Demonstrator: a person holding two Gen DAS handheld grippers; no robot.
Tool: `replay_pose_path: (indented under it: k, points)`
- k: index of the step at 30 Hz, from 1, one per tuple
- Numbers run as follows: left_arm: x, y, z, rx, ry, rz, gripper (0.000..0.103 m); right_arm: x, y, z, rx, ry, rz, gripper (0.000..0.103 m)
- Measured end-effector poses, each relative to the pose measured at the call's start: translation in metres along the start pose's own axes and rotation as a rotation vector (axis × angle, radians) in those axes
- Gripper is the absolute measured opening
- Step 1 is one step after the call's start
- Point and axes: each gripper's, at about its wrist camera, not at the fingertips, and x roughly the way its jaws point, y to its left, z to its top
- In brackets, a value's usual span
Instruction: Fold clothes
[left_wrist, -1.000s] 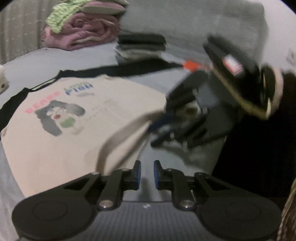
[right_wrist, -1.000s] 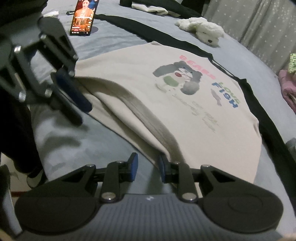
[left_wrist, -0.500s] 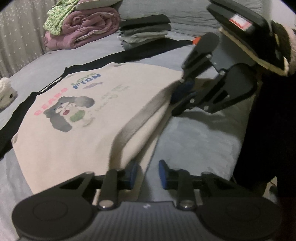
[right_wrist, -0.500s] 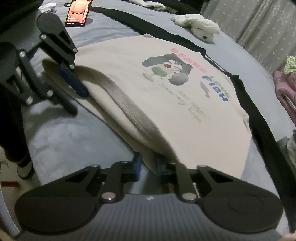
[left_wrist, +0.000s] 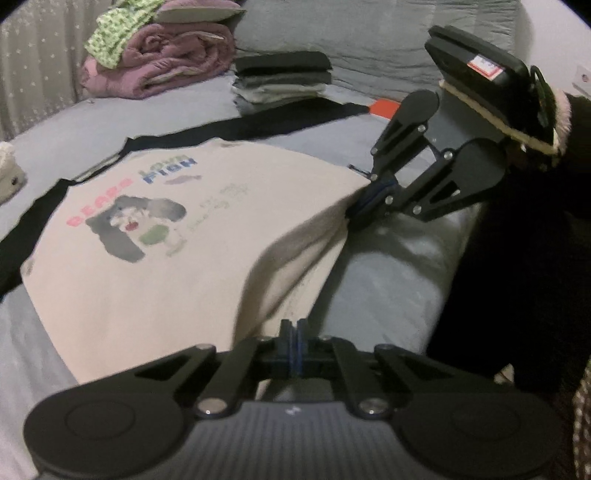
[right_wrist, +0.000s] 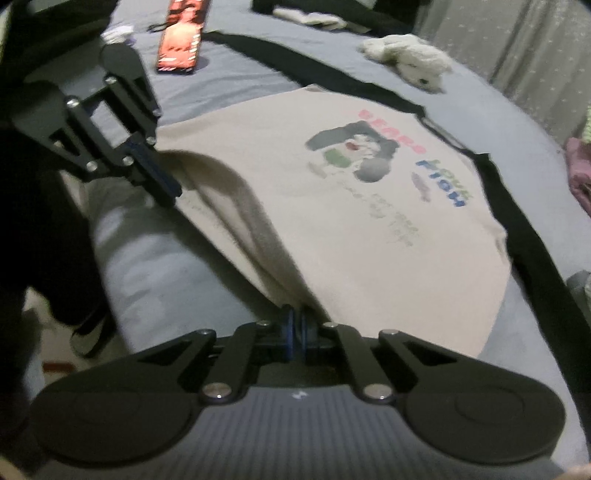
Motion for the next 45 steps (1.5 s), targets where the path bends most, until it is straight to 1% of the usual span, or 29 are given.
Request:
replay_pose_path:
  k: [2,5,7,9,10,11,13,14,17,18,19,20,21,22,24,26,28,29,31,33,35,38,39,41,44,45]
  points:
    - [0.003,-0.001,-0.003,0.008,0.032,-0.019,0.000,0.003,0.007,-0.002,-0.027,0.034,0.028,0.004]
    - [0.007,-0.003,-0.006,0.011,0.071,-0.057,0.000,0.013,0.014,-0.006,-0.048,0.080,0.041,0.006]
    - [0.009,-0.004,-0.008,0.013,0.098,-0.083,0.000,0.015,0.011,-0.008,-0.015,0.085,0.060,0.007]
    - [0.009,-0.003,-0.011,0.006,0.122,-0.117,0.000,0.014,0.007,-0.008,0.029,0.106,0.110,0.006]
    - [0.008,-0.001,-0.012,0.005,0.127,-0.126,0.001,0.012,0.007,-0.009,0.036,0.123,0.145,0.006]
    - [0.006,-0.001,-0.013,0.003,0.132,-0.139,0.001,0.010,0.008,-0.010,0.037,0.137,0.172,0.010]
    - [0.002,0.000,-0.015,-0.009,0.134,-0.195,0.003,0.003,0.012,-0.012,0.018,0.146,0.177,0.012]
    - [0.000,0.001,-0.016,-0.015,0.134,-0.224,0.006,-0.001,0.012,-0.013,0.016,0.143,0.175,0.012]
    - [-0.007,0.002,-0.018,-0.029,0.101,-0.267,0.009,-0.013,0.007,-0.015,0.040,0.106,0.156,0.013]
    - [-0.010,0.004,-0.018,-0.043,0.079,-0.272,0.013,-0.016,0.005,-0.016,0.053,0.090,0.145,0.014]
    - [-0.013,0.006,-0.018,-0.057,0.055,-0.270,0.016,-0.018,0.001,-0.016,0.071,0.073,0.128,0.016]
    - [-0.017,0.008,-0.017,-0.072,0.030,-0.268,0.023,-0.020,-0.002,-0.016,0.088,0.056,0.107,0.025]
    - [-0.019,0.012,-0.016,-0.090,-0.001,-0.255,0.031,-0.021,-0.006,-0.015,0.104,0.041,0.078,0.031]
    - [-0.021,0.016,-0.015,-0.113,-0.032,-0.238,0.033,-0.021,-0.010,-0.015,0.119,0.024,0.048,0.038]
    - [-0.023,0.025,-0.011,-0.165,-0.087,-0.188,0.038,-0.020,-0.018,-0.013,0.156,-0.003,0.004,0.038]
    - [-0.017,0.033,-0.009,-0.201,-0.096,-0.139,0.038,-0.015,-0.026,-0.010,0.196,-0.012,-0.033,0.038]
    - [-0.006,0.038,-0.010,-0.210,-0.060,-0.109,0.038,-0.008,-0.032,-0.009,0.221,-0.007,-0.053,0.038]
    - [-0.002,0.037,-0.012,-0.206,-0.025,-0.106,0.037,-0.003,-0.033,-0.010,0.226,0.011,-0.053,0.038]
    - [0.007,0.036,-0.018,-0.193,0.057,-0.111,0.036,0.008,-0.035,-0.014,0.230,0.078,-0.041,0.037]
    - [0.005,0.032,-0.023,-0.154,0.089,-0.116,0.037,0.013,-0.034,-0.022,0.226,0.148,-0.019,0.037]
    - [0.001,0.034,-0.024,-0.169,0.113,-0.163,0.037,0.011,-0.035,-0.026,0.234,0.197,0.006,0.038]
    - [-0.002,0.035,-0.027,-0.162,0.154,-0.220,0.036,0.006,-0.038,-0.030,0.247,0.260,0.037,0.037]
    - [-0.003,0.033,-0.027,-0.152,0.157,-0.228,0.036,0.004,-0.038,-0.032,0.247,0.273,0.040,0.037]
    - [-0.006,0.031,-0.024,-0.145,0.134,-0.230,0.036,-0.003,-0.041,-0.036,0.262,0.259,0.032,0.039]
    - [-0.006,0.027,-0.015,-0.131,0.076,-0.233,0.037,-0.016,-0.054,-0.045,0.361,0.208,0.024,0.041]
    - [-0.005,0.024,-0.010,-0.122,0.058,-0.230,0.037,-0.017,-0.059,-0.049,0.397,0.202,0.019,0.041]
